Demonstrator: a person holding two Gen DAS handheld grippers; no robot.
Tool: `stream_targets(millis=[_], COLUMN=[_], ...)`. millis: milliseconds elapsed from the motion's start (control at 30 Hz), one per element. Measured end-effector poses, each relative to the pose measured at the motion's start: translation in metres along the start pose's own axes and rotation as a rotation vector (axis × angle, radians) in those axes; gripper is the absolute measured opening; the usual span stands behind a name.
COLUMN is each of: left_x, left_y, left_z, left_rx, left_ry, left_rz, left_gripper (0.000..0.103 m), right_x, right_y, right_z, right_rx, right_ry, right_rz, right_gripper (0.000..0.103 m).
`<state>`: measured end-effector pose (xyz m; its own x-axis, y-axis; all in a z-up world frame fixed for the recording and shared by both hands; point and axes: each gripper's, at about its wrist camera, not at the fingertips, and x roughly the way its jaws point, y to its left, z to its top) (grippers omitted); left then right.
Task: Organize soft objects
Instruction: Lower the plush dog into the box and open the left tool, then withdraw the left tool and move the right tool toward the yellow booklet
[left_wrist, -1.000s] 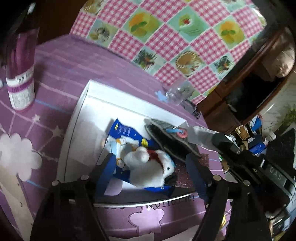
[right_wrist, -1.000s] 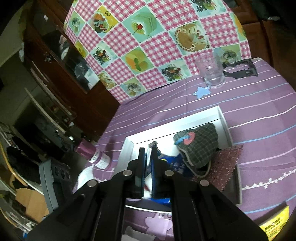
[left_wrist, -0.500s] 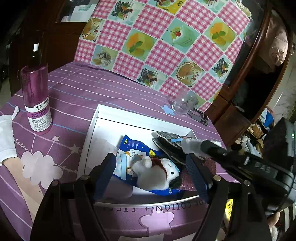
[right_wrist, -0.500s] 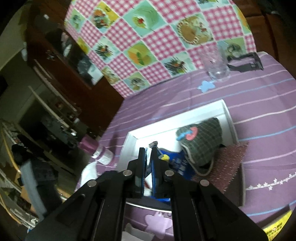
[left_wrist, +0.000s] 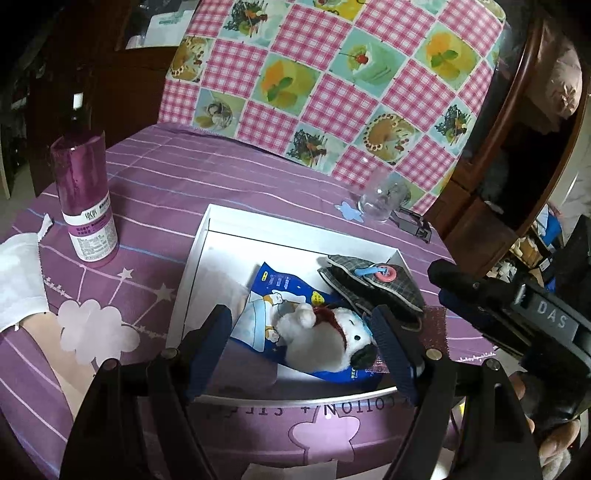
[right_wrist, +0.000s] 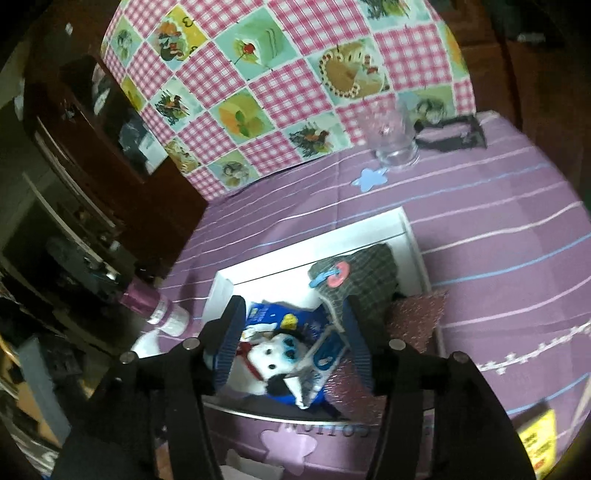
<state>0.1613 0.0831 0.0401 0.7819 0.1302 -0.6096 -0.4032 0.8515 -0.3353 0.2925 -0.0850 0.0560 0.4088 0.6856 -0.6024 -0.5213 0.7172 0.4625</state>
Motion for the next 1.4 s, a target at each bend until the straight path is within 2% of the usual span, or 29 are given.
stream_targets(millis=[267,467,567,700,933,1400], left_x=[-0.005,-0.015,-0.017,-0.015,-0.011,-0.007], left_y=[-0.007,-0.013,-0.014,-0.014,-0.022,-0.045], left_z=[-0.003,-0.003,-0.004,-0.004,-0.008,-0.027], left_rx=[0.032,0.062,0.065,0.045,0.071,0.087], left_ry=[-0.017,-0.017,-0.028,-0.002,0.019,0.082], left_rz=[0.019,-0.01,0.002,-0.008,0.006,0.011], left_gripper=[0.079,0.08,0.08,0.08,0.08,0.08], right_x=[0.007,0.005,0.004,0.004,-0.009,-0.034], right_y=[0.008,0.02,0.021,0.017,0.011,-0.011], right_z=[-0.003,-0.008,-0.009,-0.013,-0.016,-0.04], right_rx=[-0.062,-0.132,-0.131,-0.141,-0.184,-0.195], right_ry=[0.059,0.077,0.097,0.117,0.116,0.125], right_rz=[-0.047,-0.088,-0.12,-0.149,-0.221,-0.276], right_gripper=[0.056,0.056,0.056,0.056,0.056,0.056])
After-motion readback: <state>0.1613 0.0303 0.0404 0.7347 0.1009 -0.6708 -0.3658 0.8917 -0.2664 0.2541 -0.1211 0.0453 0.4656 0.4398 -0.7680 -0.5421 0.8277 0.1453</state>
